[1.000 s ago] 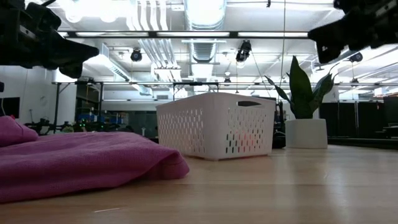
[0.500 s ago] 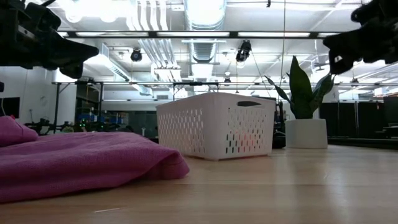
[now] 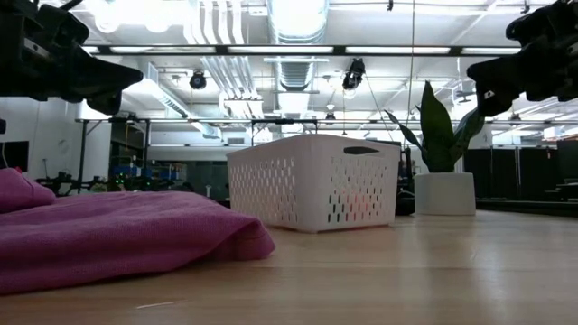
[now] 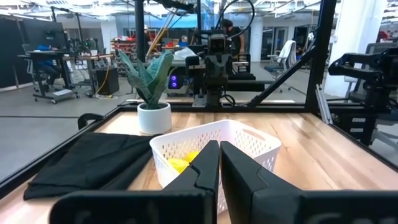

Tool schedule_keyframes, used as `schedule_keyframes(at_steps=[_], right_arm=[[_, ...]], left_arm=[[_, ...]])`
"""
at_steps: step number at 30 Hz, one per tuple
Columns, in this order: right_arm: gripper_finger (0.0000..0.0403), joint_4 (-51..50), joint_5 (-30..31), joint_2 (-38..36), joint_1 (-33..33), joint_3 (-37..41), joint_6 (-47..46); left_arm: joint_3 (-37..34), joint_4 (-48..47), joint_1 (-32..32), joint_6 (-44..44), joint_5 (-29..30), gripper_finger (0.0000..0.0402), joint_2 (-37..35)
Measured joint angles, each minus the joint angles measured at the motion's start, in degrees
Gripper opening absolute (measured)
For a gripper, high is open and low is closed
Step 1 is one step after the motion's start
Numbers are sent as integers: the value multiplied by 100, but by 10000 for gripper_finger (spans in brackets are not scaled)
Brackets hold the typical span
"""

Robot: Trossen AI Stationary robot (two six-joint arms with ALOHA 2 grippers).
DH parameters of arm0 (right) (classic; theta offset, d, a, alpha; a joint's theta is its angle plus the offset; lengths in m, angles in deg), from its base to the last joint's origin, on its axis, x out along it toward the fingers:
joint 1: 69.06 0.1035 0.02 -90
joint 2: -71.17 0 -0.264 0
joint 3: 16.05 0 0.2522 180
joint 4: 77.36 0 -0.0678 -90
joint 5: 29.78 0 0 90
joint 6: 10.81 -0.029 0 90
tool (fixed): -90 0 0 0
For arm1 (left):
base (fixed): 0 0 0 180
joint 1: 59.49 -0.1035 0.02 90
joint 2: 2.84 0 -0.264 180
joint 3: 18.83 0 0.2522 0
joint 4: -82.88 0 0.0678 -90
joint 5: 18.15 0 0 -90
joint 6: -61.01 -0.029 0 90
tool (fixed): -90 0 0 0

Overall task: Pick and placing Produce into tupperware
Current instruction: Return to Home Position

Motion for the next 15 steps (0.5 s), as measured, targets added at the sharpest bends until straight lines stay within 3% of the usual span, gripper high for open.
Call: schedule_keyframes(at_steps=[15], right_arm=[[9,-37,-1,14,0,0,90]], left_arm=[[-12,258,-1,10,7,0,184]])
